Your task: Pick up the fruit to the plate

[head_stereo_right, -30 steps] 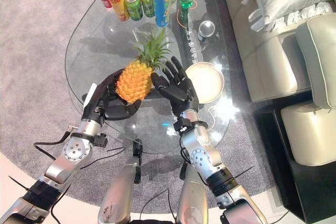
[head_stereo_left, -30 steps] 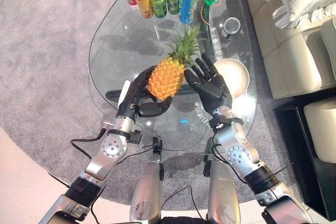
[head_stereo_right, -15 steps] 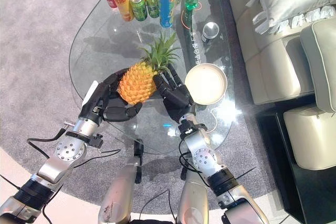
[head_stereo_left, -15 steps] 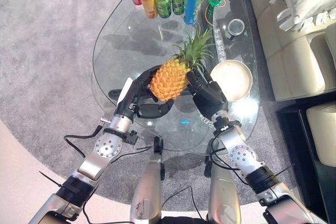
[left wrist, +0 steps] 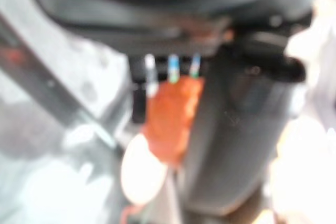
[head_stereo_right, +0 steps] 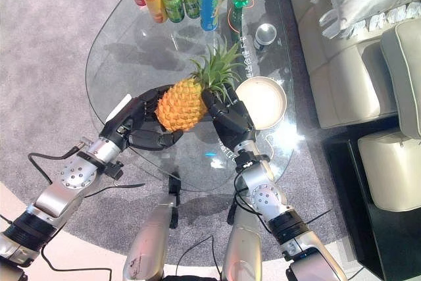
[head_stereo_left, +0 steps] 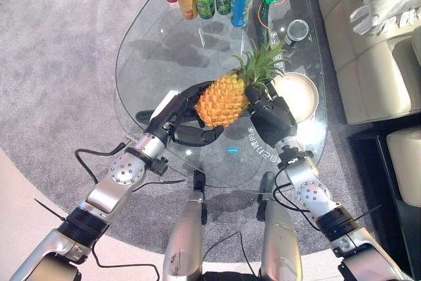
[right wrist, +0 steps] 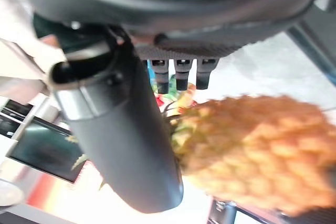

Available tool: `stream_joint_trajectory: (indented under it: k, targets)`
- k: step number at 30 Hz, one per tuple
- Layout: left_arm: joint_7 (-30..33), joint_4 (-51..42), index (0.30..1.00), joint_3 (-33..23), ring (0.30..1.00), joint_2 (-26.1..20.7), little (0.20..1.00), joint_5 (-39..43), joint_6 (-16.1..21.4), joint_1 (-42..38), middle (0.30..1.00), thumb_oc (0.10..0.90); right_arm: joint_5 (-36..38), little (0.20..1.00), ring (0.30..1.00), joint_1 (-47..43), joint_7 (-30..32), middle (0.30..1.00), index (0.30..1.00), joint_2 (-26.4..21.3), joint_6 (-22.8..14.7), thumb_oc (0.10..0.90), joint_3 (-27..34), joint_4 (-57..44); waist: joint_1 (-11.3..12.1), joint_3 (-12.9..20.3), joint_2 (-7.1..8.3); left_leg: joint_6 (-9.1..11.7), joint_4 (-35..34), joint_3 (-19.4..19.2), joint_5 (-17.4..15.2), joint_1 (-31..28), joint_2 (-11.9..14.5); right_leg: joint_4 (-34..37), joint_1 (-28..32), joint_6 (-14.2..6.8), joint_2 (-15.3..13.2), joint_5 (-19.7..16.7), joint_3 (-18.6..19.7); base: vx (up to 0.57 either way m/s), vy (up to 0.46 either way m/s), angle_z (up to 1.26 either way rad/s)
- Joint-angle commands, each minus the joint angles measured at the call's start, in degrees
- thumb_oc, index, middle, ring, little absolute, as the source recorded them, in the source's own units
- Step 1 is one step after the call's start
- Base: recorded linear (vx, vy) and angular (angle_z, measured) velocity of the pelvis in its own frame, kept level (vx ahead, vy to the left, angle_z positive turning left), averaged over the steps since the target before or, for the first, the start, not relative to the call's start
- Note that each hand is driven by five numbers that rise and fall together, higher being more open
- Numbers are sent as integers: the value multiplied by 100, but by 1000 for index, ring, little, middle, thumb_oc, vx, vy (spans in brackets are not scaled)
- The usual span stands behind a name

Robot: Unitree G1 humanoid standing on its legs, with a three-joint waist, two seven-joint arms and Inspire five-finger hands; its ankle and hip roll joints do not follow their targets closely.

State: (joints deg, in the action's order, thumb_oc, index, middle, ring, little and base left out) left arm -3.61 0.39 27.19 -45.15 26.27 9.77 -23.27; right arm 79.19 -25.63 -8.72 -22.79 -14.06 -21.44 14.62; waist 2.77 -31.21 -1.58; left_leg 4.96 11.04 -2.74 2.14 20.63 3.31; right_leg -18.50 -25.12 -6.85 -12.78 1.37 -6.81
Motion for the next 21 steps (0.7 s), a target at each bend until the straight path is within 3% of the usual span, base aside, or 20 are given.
stream_joint_trajectory:
  k: [1,7,20,21]
  targets:
    - [-867,-1398,300,360,300,3,200,147,466,-210,300,100,-185,900,900,-995,58,900,900,-232,-669,800,385,-353,-187,142,-160,-390,926,-497,-808,340,-847,632,424,274,638,-48,-431,0,33,-5]
    - [-1022,-1345,300,522,300,-115,200,419,301,-357,300,100,-330,900,900,-1093,233,900,900,-369,-875,800,524,-158,-226,142,-183,-397,879,-524,-807,337,-841,672,405,259,639,-74,-396,4,18,-6]
    - [-1045,-1282,300,695,300,-201,200,545,224,-533,300,100,-259,900,900,-1165,91,900,900,-335,-583,800,342,-273,-246,142,-203,-396,820,-469,-769,435,-868,743,304,259,648,-120,-348,0,0,0]
    - [-1023,-1270,300,705,300,-193,200,554,220,-555,300,100,-275,752,773,-1171,81,773,773,-321,-553,652,315,-288,-249,142,-200,-395,814,-463,-758,444,-871,750,300,262,650,-125,-345,0,0,0]
